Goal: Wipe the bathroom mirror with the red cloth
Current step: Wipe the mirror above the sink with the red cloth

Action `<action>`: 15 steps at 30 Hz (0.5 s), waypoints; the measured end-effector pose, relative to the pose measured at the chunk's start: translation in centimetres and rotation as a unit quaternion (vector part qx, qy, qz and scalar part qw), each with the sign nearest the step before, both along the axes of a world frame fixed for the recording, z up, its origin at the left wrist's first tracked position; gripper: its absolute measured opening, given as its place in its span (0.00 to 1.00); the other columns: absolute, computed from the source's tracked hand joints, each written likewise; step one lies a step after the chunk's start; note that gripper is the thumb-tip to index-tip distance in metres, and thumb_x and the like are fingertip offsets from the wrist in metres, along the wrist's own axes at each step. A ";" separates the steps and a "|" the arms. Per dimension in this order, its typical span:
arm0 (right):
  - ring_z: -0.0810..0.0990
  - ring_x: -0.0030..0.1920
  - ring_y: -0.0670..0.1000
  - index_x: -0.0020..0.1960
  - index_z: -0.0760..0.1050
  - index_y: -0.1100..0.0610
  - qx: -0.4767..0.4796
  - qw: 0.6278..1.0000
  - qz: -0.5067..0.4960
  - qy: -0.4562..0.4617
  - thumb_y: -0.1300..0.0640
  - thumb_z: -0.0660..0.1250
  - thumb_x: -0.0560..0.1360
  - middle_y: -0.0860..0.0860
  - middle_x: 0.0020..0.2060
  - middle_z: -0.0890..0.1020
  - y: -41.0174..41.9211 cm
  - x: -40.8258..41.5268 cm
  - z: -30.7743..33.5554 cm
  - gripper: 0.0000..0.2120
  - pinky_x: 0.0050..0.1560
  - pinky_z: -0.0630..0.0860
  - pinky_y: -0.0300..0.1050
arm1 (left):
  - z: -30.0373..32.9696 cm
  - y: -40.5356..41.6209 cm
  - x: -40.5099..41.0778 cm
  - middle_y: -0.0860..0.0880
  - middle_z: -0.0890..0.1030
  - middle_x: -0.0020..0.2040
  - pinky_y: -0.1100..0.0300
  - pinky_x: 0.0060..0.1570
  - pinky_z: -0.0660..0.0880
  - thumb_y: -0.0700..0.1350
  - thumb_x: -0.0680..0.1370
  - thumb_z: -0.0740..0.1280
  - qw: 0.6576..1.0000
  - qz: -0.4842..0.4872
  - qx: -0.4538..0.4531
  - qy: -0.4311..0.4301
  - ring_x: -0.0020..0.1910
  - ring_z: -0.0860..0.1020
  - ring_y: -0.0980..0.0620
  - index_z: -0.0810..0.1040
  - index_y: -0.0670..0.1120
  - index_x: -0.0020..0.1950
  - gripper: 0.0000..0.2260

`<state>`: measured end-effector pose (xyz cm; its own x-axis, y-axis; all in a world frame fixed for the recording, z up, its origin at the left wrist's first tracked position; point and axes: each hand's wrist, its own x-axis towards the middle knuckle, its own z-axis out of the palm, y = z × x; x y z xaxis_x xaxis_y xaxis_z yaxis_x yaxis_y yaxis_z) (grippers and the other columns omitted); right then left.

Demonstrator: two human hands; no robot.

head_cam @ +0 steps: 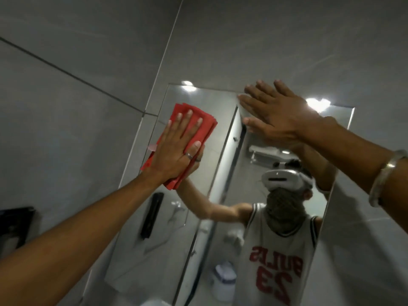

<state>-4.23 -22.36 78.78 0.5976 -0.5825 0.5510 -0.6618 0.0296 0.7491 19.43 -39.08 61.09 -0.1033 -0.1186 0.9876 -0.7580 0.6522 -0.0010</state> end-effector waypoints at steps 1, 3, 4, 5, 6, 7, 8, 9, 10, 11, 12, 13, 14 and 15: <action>0.43 0.85 0.53 0.84 0.44 0.45 -0.001 1.000 0.010 0.016 0.30 0.36 0.81 0.51 0.84 0.48 0.1 -0.1 -1.4 0.35 0.84 0.40 0.59 | -1.9 -0.3 0.7 0.47 0.50 0.87 0.40 0.84 0.44 0.56 0.87 0.50 1.000 0.003 -0.003 -0.017 0.86 0.45 0.45 0.50 0.51 0.86 0.29; 0.45 0.85 0.55 0.84 0.48 0.47 -0.010 0.998 0.027 0.058 0.33 0.39 0.83 0.53 0.84 0.51 0.7 -0.3 -4.1 0.34 0.83 0.41 0.60 | -4.7 -0.7 1.8 0.45 0.53 0.87 0.37 0.83 0.48 0.52 0.87 0.53 1.000 0.002 -0.004 0.013 0.86 0.49 0.44 0.54 0.49 0.86 0.27; 0.46 0.85 0.56 0.84 0.50 0.48 -0.012 0.997 0.031 0.068 0.33 0.40 0.83 0.53 0.84 0.52 1.1 -0.3 -5.4 0.34 0.83 0.43 0.62 | -5.5 -0.7 2.1 0.44 0.54 0.87 0.36 0.83 0.50 0.51 0.87 0.54 0.998 -0.004 0.017 0.067 0.86 0.50 0.43 0.55 0.48 0.86 0.27; 0.47 0.84 0.57 0.84 0.51 0.48 -0.011 0.997 0.034 0.070 0.34 0.42 0.83 0.54 0.84 0.52 1.3 -0.5 -7.1 0.33 0.83 0.44 0.63 | -6.7 -0.4 1.8 0.45 0.53 0.87 0.36 0.83 0.50 0.51 0.87 0.54 0.989 -0.015 0.057 0.136 0.86 0.49 0.43 0.54 0.48 0.86 0.27; 0.47 0.84 0.57 0.84 0.52 0.49 -0.013 0.997 0.042 0.061 0.34 0.42 0.83 0.54 0.84 0.53 1.6 -0.5 -8.3 0.33 0.83 0.46 0.63 | -7.4 -0.1 1.2 0.45 0.52 0.87 0.37 0.83 0.50 0.51 0.87 0.53 0.975 -0.021 0.093 0.200 0.86 0.49 0.44 0.53 0.49 0.86 0.27; 0.48 0.84 0.57 0.84 0.53 0.49 -0.014 0.998 0.048 0.048 0.35 0.43 0.83 0.54 0.84 0.53 1.7 -0.6 -9.7 0.33 0.83 0.46 0.64 | -8.4 0.4 0.3 0.45 0.51 0.87 0.37 0.83 0.49 0.52 0.87 0.51 0.967 -0.015 0.113 0.228 0.86 0.48 0.44 0.52 0.49 0.86 0.27; 0.48 0.84 0.58 0.84 0.54 0.50 -0.008 0.998 0.055 0.036 0.35 0.43 0.83 0.55 0.84 0.53 1.9 -0.6 -11.2 0.34 0.83 0.47 0.64 | -9.9 1.0 -0.5 0.44 0.51 0.87 0.37 0.83 0.48 0.53 0.87 0.50 0.971 -0.001 0.112 0.213 0.86 0.48 0.43 0.51 0.48 0.86 0.27; 0.48 0.84 0.58 0.84 0.54 0.50 -0.003 0.998 0.061 0.033 0.35 0.43 0.83 0.55 0.84 0.53 1.9 -0.7 -12.7 0.34 0.83 0.47 0.64 | -12.0 1.3 -1.1 0.42 0.51 0.87 0.37 0.83 0.47 0.54 0.87 0.49 0.982 0.006 0.093 0.162 0.86 0.48 0.42 0.50 0.47 0.86 0.28; 0.48 0.84 0.58 0.84 0.54 0.50 0.000 0.997 0.066 0.033 0.35 0.43 0.83 0.55 0.84 0.53 2.0 -0.8 -14.1 0.34 0.83 0.47 0.64 | -14.2 1.7 -1.5 0.41 0.51 0.86 0.37 0.83 0.46 0.56 0.87 0.48 0.993 0.005 0.071 0.096 0.86 0.47 0.42 0.50 0.48 0.86 0.28; 0.48 0.84 0.58 0.84 0.54 0.50 0.003 0.997 0.071 0.031 0.35 0.43 0.83 0.56 0.84 0.53 2.0 -1.0 -15.6 0.34 0.83 0.47 0.64 | -16.7 2.1 -1.3 0.41 0.52 0.86 0.37 0.83 0.46 0.57 0.87 0.48 0.997 -0.001 0.060 0.044 0.86 0.47 0.42 0.49 0.50 0.86 0.28; 0.49 0.84 0.58 0.84 0.54 0.50 0.004 0.997 0.076 0.030 0.35 0.43 0.83 0.56 0.84 0.54 2.1 -1.2 -16.9 0.33 0.83 0.47 0.64 | -18.7 2.1 -0.7 0.41 0.54 0.86 0.38 0.83 0.46 0.58 0.87 0.49 0.998 -0.006 0.057 0.026 0.86 0.48 0.42 0.50 0.52 0.86 0.28; 0.49 0.84 0.58 0.83 0.54 0.50 0.006 0.997 0.080 0.021 0.35 0.44 0.83 0.56 0.84 0.55 2.3 -1.5 -18.3 0.33 0.83 0.48 0.65 | -20.7 2.0 -0.2 0.41 0.56 0.86 0.38 0.83 0.47 0.58 0.87 0.51 0.996 -0.012 0.070 0.046 0.86 0.50 0.42 0.52 0.51 0.86 0.28; 0.50 0.84 0.58 0.83 0.55 0.50 0.007 0.997 0.083 0.006 0.36 0.44 0.83 0.56 0.83 0.55 2.6 -1.7 -19.5 0.33 0.82 0.49 0.65 | -22.2 1.9 0.2 0.41 0.56 0.85 0.38 0.83 0.49 0.56 0.86 0.53 0.990 -0.019 0.096 0.099 0.85 0.51 0.42 0.54 0.49 0.86 0.29; 0.50 0.84 0.59 0.83 0.56 0.50 0.008 0.996 0.084 -0.010 0.36 0.43 0.83 0.57 0.83 0.55 3.0 -2.0 -20.7 0.33 0.82 0.50 0.65 | -23.6 2.0 0.4 0.42 0.55 0.86 0.39 0.83 0.49 0.55 0.85 0.54 0.974 -0.034 0.136 0.176 0.85 0.51 0.44 0.56 0.47 0.85 0.29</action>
<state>-6.24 -19.38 58.12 0.6763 -0.4839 0.5553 -0.6711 -0.0941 0.7353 19.81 -37.08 37.49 0.2202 -0.3849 0.8963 -0.6347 0.6412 0.4313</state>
